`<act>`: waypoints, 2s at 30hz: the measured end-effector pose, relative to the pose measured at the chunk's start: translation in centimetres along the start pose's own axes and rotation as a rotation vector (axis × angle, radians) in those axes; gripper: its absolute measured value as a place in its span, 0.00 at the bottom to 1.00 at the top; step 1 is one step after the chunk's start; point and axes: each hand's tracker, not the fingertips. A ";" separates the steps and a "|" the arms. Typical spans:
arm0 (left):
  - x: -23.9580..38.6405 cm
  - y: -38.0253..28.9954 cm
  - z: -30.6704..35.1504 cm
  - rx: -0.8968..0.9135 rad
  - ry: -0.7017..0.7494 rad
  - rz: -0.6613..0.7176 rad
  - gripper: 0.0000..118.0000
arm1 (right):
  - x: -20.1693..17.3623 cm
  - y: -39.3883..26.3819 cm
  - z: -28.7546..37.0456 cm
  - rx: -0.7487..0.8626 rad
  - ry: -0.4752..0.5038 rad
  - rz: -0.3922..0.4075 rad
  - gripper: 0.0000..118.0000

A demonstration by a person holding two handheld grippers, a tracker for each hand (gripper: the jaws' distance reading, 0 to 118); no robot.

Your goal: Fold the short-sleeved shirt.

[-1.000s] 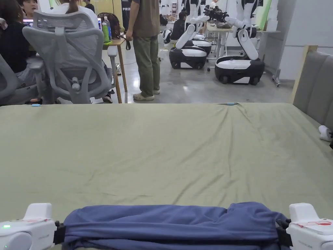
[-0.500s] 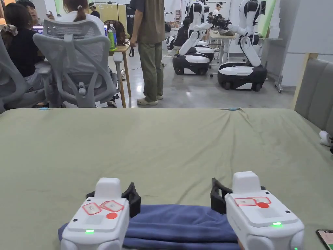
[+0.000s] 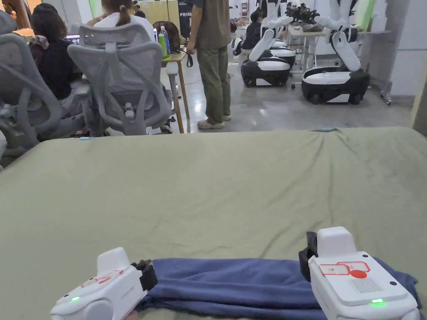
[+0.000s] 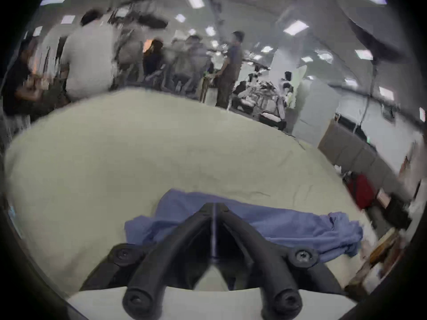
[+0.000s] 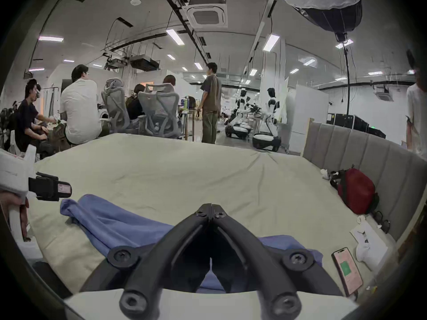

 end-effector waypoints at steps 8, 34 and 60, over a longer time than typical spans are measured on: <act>-9.5 -0.4 -4.3 -0.129 -0.203 0.603 0.97 | -0.2 -0.8 -1.7 -0.052 0.001 -0.007 0.00; 7.7 0.3 -2.5 0.142 0.067 -0.565 0.13 | -0.3 -2.1 -2.2 -0.107 0.035 -0.010 0.00; 11.6 -3.1 -5.9 -0.124 -0.135 -0.072 0.06 | 4.5 -3.4 0.0 -0.130 0.054 -0.085 0.00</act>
